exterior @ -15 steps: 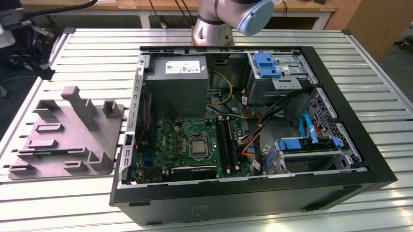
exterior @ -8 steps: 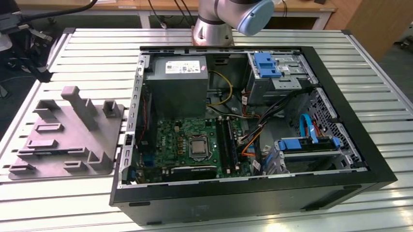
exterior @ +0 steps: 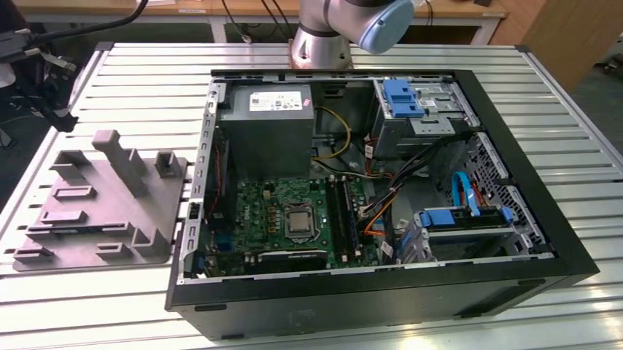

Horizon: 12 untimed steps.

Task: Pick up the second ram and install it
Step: 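Reach for the second ram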

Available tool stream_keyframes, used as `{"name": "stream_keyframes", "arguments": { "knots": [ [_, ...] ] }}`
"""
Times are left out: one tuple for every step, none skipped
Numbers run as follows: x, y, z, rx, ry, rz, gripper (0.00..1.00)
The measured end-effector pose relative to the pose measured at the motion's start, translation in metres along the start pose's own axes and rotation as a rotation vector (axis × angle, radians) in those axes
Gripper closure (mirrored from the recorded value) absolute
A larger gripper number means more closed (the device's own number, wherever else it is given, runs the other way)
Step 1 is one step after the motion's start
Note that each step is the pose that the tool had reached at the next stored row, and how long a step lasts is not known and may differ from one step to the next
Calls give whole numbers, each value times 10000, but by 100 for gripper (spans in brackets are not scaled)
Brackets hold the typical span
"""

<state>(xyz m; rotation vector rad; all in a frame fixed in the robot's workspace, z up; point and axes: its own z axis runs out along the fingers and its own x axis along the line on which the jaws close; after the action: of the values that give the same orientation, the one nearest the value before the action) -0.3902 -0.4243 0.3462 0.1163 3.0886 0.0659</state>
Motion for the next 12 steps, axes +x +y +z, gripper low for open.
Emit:
{"name": "stream_keyframes", "arguments": {
  "knots": [
    [1,-10,8,1,1,0,90],
    [2,-19,18,-1,0,0,90],
    [3,-27,28,-1,-1,0,90],
    [4,-36,38,-1,-1,0,90],
    [6,-43,46,0,0,0,90],
    [6,-51,54,0,0,-1,90],
    [7,-58,62,0,0,0,90],
    [8,-65,70,0,0,0,90],
    [10,-71,78,0,1,-1,90],
    [13,-78,84,1,2,-1,90],
    [19,-84,91,2,2,0,90],
    [26,-90,98,0,1,0,90]
  ]
}}
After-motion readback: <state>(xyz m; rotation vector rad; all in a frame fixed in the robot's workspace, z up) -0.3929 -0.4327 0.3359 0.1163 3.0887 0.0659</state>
